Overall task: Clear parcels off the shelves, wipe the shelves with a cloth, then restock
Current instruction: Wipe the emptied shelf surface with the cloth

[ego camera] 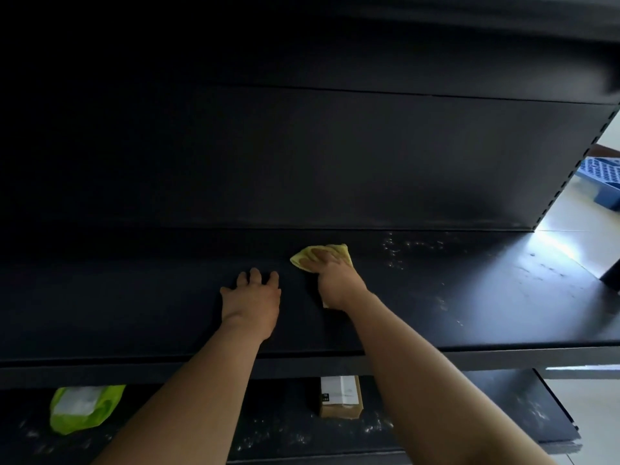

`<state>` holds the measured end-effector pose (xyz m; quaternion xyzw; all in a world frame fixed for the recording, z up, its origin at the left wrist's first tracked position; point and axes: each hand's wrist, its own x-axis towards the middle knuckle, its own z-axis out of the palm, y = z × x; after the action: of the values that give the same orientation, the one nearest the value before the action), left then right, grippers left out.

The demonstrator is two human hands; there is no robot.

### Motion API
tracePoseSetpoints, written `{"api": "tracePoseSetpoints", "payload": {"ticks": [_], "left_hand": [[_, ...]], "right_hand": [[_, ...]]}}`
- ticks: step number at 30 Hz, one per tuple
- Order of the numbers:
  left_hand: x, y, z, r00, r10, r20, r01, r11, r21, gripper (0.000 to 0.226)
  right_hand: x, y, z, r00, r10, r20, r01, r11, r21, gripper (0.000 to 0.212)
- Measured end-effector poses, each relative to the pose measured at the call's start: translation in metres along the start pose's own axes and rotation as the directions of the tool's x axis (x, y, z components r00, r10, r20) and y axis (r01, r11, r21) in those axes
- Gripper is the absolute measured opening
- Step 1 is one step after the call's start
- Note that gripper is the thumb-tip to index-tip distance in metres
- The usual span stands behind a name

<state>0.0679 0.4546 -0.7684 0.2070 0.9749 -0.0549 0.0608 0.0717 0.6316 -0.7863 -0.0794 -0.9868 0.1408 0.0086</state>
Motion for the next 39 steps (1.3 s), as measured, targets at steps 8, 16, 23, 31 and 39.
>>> {"api": "tracePoseSetpoints", "payload": {"ticks": [8, 16, 23, 31, 39], "left_hand": [[0.024, 0.0, 0.003, 0.999, 0.026, -0.031, -0.025, 0.999, 0.021, 0.049], [0.036, -0.005, 0.008, 0.99, 0.07, -0.125, -0.067, 0.997, 0.028, 0.048], [0.043, -0.005, 0.012, 0.975, 0.09, -0.201, -0.082, 0.995, 0.047, 0.045], [0.046, 0.0, 0.012, 0.992, 0.065, -0.107, -0.06, 0.997, 0.049, 0.055], [0.033, 0.031, -0.007, 0.964, 0.228, -0.137, -0.234, 0.972, -0.033, 0.063]], "right_hand": [[-0.007, 0.067, -0.035, 0.927, 0.333, -0.171, -0.345, 0.937, -0.045, 0.072], [0.05, -0.024, -0.002, 1.0, -0.014, 0.015, 0.013, 0.996, 0.093, 0.062], [0.087, -0.002, -0.004, 0.995, 0.102, -0.007, -0.101, 0.991, 0.083, 0.075], [0.019, 0.098, -0.037, 0.917, 0.358, -0.173, -0.386, 0.907, -0.167, 0.084], [-0.008, 0.048, -0.015, 0.93, 0.245, -0.274, -0.26, 0.965, -0.018, 0.068]]}}
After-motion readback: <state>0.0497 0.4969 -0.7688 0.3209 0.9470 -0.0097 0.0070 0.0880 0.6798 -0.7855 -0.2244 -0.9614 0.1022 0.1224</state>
